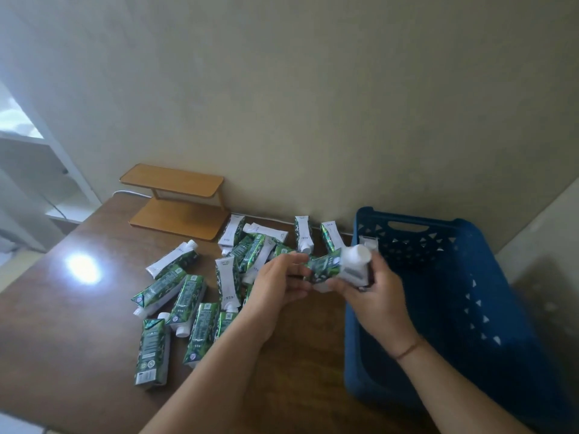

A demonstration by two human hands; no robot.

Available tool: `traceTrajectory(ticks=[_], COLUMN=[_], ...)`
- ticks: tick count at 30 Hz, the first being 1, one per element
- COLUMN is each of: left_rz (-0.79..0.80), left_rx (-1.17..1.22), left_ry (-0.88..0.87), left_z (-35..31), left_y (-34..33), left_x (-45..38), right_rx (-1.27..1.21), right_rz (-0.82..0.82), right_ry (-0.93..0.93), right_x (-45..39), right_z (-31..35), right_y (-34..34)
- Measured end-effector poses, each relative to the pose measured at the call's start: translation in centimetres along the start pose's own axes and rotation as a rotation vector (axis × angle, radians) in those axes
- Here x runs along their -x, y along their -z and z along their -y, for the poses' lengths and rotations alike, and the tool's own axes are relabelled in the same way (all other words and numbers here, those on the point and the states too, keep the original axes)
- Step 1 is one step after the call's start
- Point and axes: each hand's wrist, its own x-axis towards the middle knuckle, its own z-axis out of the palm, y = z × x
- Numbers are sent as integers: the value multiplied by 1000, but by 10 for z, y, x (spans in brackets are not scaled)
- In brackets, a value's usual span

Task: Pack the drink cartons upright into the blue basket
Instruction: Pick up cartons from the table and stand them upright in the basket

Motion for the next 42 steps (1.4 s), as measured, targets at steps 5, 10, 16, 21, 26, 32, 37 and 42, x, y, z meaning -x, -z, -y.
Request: traceTrajectory(ticks=[5, 10, 16, 21, 26, 32, 37, 42], left_rz=[149, 253, 432, 451, 450, 498, 482, -1], left_rx=[-622, -680, -568, -530, -516, -434, -522, -1403], left_ry=[-144, -126, 57, 95, 123, 167, 154, -45], left_z=[24, 44, 64, 78, 83, 88, 86, 106], left_y=[-21, -40, -42, -39, -39, -35, -14, 48], left_x=[6, 0, -12, -17, -20, -19, -6, -13], right_rx=[-40, 396, 268, 510, 588, 551, 622, 607], right_rz=[-352, -228, 199, 499, 517, 425, 581, 1], right_ry=[61, -405, -781, -727, -774, -854, -763, -570], right_x=[0, -7, 4, 3, -7, -1, -7, -21], right_z=[-11, -40, -82, -107, -128, -145, -128, -70], right_y=[42, 63, 43, 29, 18, 10, 27, 46])
